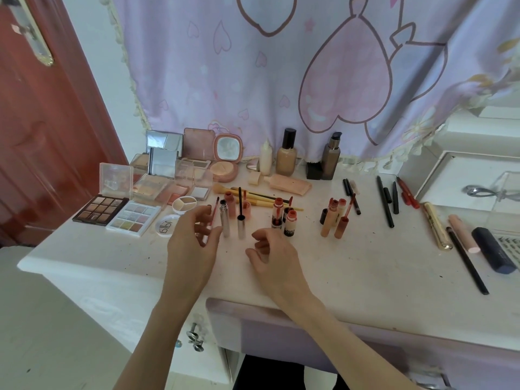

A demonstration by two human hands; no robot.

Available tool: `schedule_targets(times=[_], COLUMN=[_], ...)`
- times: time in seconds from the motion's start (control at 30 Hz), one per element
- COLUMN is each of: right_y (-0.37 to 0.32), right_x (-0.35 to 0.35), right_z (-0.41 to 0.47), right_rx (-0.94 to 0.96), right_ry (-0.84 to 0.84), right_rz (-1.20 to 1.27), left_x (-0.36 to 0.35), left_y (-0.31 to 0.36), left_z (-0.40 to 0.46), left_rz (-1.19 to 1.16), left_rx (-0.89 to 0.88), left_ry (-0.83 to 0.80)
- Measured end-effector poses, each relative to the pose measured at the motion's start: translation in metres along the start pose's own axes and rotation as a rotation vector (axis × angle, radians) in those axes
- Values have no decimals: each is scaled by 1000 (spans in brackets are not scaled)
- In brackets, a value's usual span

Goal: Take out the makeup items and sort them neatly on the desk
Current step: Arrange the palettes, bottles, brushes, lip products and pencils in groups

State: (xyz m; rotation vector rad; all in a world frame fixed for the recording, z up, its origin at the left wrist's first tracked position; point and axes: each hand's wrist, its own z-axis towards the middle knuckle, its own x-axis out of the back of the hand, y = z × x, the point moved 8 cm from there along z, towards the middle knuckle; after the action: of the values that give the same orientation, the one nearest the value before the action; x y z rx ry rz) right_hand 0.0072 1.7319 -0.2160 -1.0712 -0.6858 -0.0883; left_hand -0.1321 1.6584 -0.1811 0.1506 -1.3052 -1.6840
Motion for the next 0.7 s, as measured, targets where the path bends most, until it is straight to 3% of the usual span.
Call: schedule_targets(times=[0.13,0.37,0.5,0.7], right_y=[2,38,68,97], right_x=[22,93,146,241], right_z=[-17,-44,-66,-75], right_rx=[90,58,-24,-142], right_ry=[-27,21,70,345], right_rz=[-64,-266,-361,-410], left_x=[-8,-96,-143,-218], left_y=[31,68,97,127], left_z=[-31,-72,-93,-113], left_rz=[-35,122,174,309], left_rx=[-165,-329,-478,-644], left_ry=[4,-427,-569,-699])
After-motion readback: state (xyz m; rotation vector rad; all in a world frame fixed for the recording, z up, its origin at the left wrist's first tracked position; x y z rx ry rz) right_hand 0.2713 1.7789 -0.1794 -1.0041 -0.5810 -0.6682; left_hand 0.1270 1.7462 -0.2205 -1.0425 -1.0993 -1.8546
